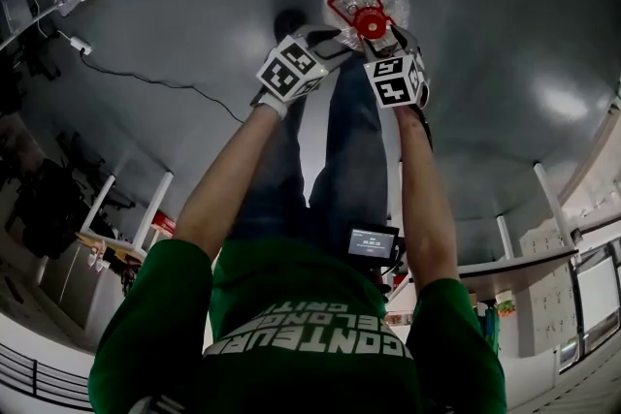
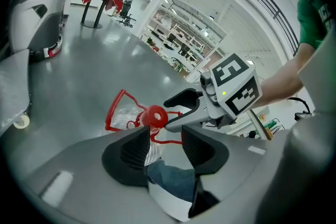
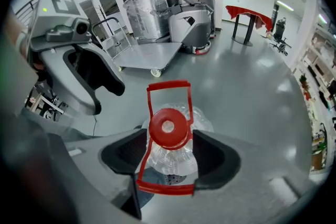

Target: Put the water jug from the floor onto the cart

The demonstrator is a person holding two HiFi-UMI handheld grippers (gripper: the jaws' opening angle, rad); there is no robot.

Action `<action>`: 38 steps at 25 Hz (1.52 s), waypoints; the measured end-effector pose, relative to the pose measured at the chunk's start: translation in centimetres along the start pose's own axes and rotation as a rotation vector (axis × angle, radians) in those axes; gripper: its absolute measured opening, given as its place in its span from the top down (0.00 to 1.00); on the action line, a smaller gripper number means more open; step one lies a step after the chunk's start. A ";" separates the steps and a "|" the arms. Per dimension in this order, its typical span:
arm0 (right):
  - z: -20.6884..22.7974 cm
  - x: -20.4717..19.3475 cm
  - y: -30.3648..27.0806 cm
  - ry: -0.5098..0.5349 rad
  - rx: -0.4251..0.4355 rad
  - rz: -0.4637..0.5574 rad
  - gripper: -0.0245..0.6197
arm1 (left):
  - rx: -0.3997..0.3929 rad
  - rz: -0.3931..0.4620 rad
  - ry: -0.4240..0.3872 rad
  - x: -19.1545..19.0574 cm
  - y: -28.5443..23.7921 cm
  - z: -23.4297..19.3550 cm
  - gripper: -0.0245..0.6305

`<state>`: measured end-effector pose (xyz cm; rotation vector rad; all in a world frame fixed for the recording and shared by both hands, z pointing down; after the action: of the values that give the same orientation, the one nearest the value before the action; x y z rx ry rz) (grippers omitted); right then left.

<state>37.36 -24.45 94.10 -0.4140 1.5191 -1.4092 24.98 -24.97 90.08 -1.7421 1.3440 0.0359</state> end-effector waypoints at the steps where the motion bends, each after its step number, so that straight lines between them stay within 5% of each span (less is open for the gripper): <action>1: 0.0 -0.1 -0.2 0.005 -0.010 -0.005 0.56 | -0.004 -0.002 0.001 -0.1 -0.2 0.2 0.67; 20: -1.1 0.8 -4.5 0.038 -0.161 -0.074 0.51 | 0.003 -0.004 0.062 -3.7 2.7 -2.7 0.67; 38: 0.2 0.9 -6.5 -0.009 -0.139 -0.120 0.50 | 0.005 0.013 0.118 -5.0 4.2 -2.7 0.68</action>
<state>34.79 -27.06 99.60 -0.6047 1.6135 -1.3954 18.37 -22.94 91.60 -1.7540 1.4392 -0.0639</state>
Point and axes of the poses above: the fingertips, and each gripper's own axes: y backward along the fingers, z to its right, x out of its top, the point moved 7 cm from there along y, backward along the fingers, and after that the axes turned 4 degrees about z, right-handed, at the moved point
